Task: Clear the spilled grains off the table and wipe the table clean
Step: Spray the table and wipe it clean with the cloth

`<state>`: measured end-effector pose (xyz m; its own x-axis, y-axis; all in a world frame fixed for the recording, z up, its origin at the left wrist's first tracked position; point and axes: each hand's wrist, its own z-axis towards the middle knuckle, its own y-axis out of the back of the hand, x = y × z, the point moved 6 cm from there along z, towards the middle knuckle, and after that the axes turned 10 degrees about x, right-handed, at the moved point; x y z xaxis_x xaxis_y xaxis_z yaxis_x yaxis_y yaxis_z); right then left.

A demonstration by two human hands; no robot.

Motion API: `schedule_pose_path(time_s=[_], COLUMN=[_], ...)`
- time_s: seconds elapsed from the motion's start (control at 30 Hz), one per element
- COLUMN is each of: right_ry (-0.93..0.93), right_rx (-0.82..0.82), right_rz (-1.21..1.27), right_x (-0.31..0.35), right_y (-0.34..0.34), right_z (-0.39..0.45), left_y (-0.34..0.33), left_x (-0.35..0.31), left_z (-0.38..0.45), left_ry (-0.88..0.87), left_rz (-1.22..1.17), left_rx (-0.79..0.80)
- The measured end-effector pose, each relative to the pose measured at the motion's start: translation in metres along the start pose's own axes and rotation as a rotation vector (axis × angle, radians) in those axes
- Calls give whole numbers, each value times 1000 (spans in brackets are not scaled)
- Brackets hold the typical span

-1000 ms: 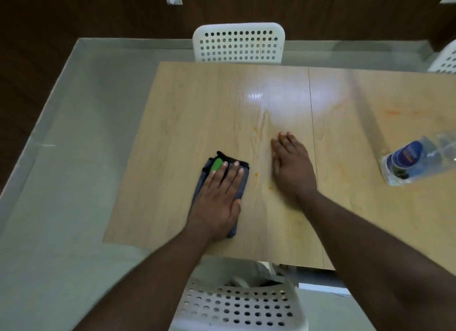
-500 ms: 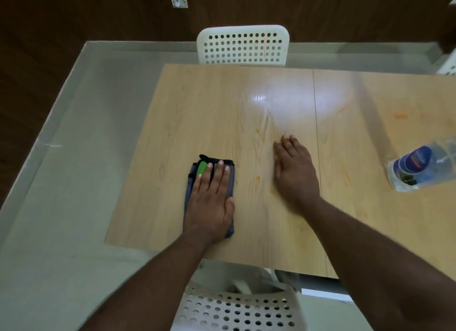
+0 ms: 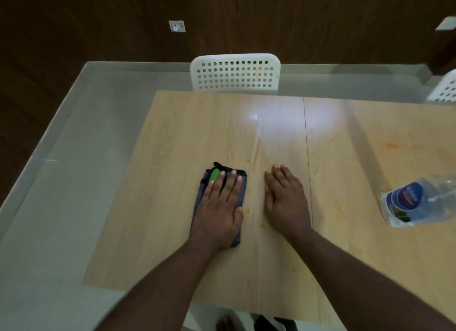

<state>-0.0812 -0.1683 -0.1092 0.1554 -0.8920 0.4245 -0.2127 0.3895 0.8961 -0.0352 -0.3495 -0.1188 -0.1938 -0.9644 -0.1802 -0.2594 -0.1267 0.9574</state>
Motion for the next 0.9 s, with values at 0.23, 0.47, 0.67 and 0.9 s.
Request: schedule_pose_path(time_s=[0.23, 0.47, 0.67, 0.9], right_ry=[52, 60, 49, 1], right_rx=[-21, -12, -8, -38], right_rz=[-49, -129, -135, -99], right_x=[-18, -32, -34, -36], right_y=[37, 44, 39, 41], right_z=[70, 115, 122, 123], left_y=[24, 48, 67, 64], left_x=[6, 20, 17, -16], left_z=[95, 168, 241, 254], left_ry=[65, 126, 149, 32], left_rz=[0, -3, 7, 38], left_rx=[-17, -25, -22, 20])
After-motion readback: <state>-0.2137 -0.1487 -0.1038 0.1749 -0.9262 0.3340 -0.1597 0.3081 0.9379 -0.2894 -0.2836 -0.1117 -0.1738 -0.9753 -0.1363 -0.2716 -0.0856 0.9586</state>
